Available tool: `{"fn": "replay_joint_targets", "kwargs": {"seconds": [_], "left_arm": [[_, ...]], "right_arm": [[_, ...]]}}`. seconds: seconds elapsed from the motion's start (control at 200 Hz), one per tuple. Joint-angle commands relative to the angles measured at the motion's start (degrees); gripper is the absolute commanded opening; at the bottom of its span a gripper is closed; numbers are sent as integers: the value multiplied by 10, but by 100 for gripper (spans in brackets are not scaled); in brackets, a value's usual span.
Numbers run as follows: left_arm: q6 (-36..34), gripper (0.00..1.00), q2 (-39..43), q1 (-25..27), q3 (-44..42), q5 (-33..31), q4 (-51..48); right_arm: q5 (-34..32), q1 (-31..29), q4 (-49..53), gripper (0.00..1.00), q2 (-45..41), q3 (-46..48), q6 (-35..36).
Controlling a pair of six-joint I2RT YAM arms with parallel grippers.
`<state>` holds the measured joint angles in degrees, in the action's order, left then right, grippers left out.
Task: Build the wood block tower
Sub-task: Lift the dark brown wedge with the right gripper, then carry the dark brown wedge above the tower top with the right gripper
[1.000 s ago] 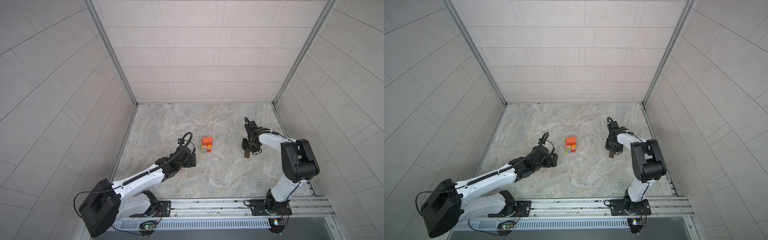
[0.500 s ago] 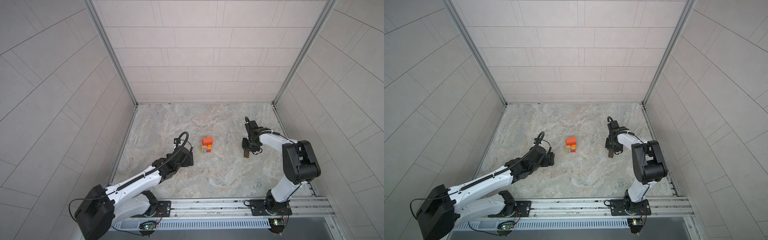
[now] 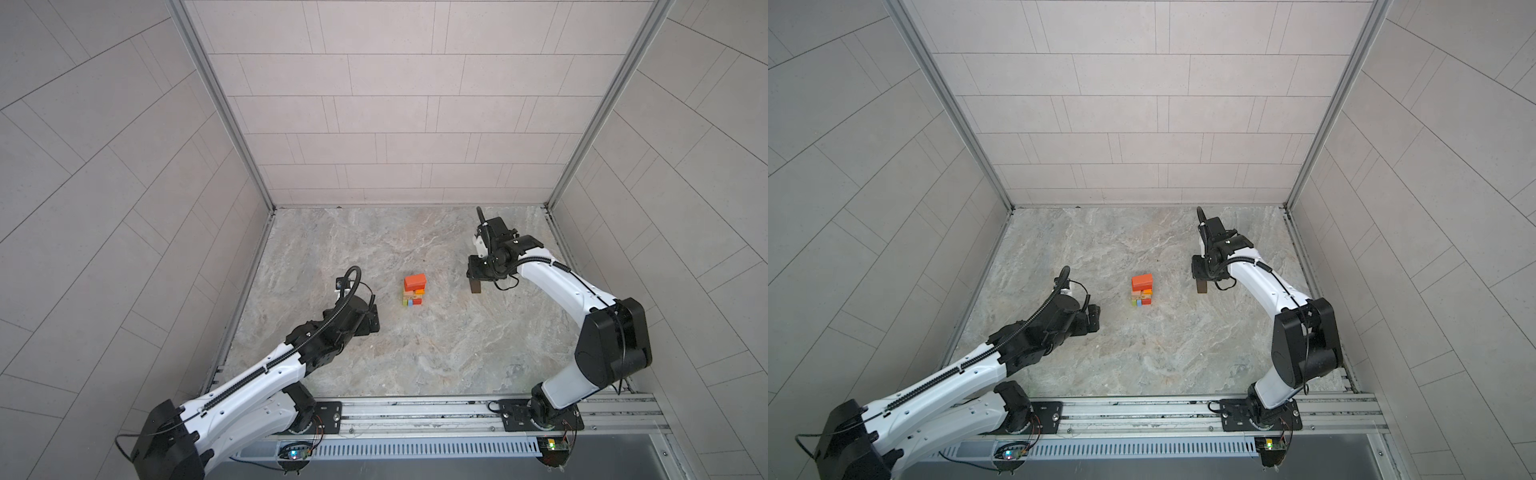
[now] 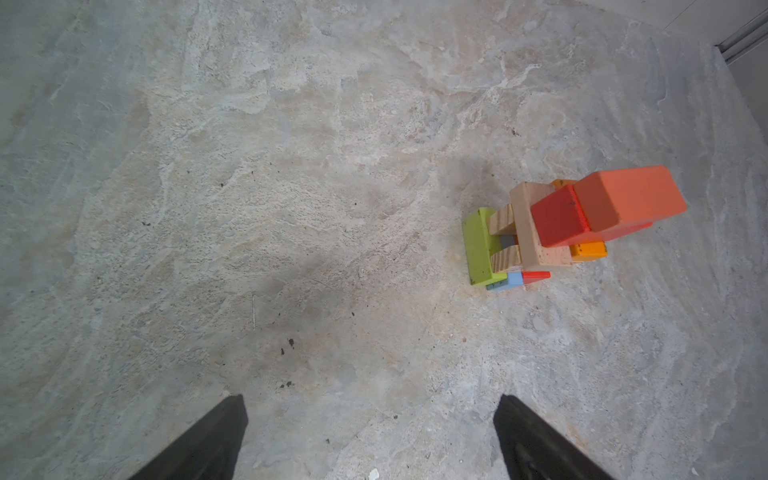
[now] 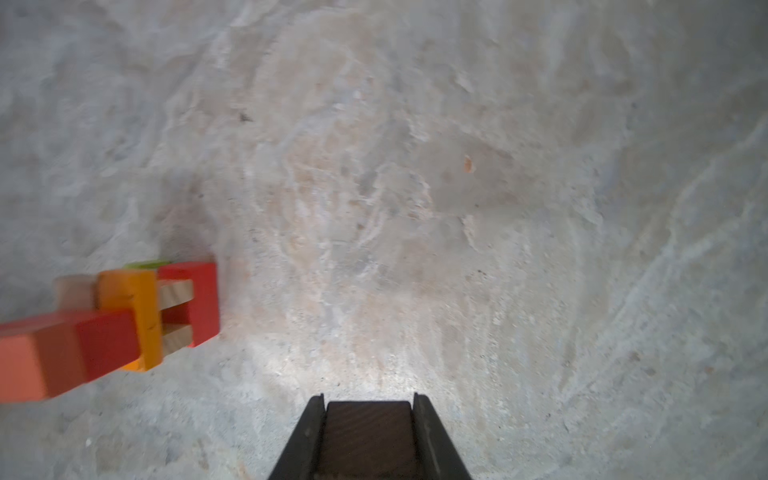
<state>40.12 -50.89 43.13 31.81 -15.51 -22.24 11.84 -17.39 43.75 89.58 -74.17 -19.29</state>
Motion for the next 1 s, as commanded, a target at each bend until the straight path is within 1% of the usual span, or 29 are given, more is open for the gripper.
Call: {"fn": "replay_joint_targets", "kwargs": {"seconds": [0.0,0.055,0.095,0.205,0.3,0.37,0.485,0.555,0.57,0.615,0.806,0.901,0.996], "left_arm": [[7,100,21,-3,17,-4,-30],[8,100,31,-3,21,-4,-42],[8,100,37,-3,24,-2,-49],[4,100,51,-3,30,8,-69],[-4,100,54,-3,38,15,-89],[-13,100,54,-3,46,16,-104],[-24,100,60,-3,60,15,-131],[-27,100,60,-3,66,17,-140],[-28,100,75,-3,67,17,-141],[-29,100,81,-3,69,19,-144],[-26,100,88,-4,63,6,-146],[-23,100,96,-4,54,0,-141],[-22,100,105,-4,48,-8,-141]], "right_arm": [[64,-11,19,24,-20,-33,90],[92,-12,29,24,-12,-62,117],[98,-17,46,24,-2,-88,138],[91,-41,76,24,19,-149,205],[55,-72,71,25,39,-182,261],[23,-85,98,24,75,-237,291],[34,-91,156,21,143,-342,325],[41,-102,178,20,170,-386,354],[43,-106,182,20,176,-395,360],[46,-114,194,20,192,-418,375],[54,-151,243,20,253,-484,424],[76,-162,252,20,268,-497,437],[72,-176,254,21,271,-490,450]]}}
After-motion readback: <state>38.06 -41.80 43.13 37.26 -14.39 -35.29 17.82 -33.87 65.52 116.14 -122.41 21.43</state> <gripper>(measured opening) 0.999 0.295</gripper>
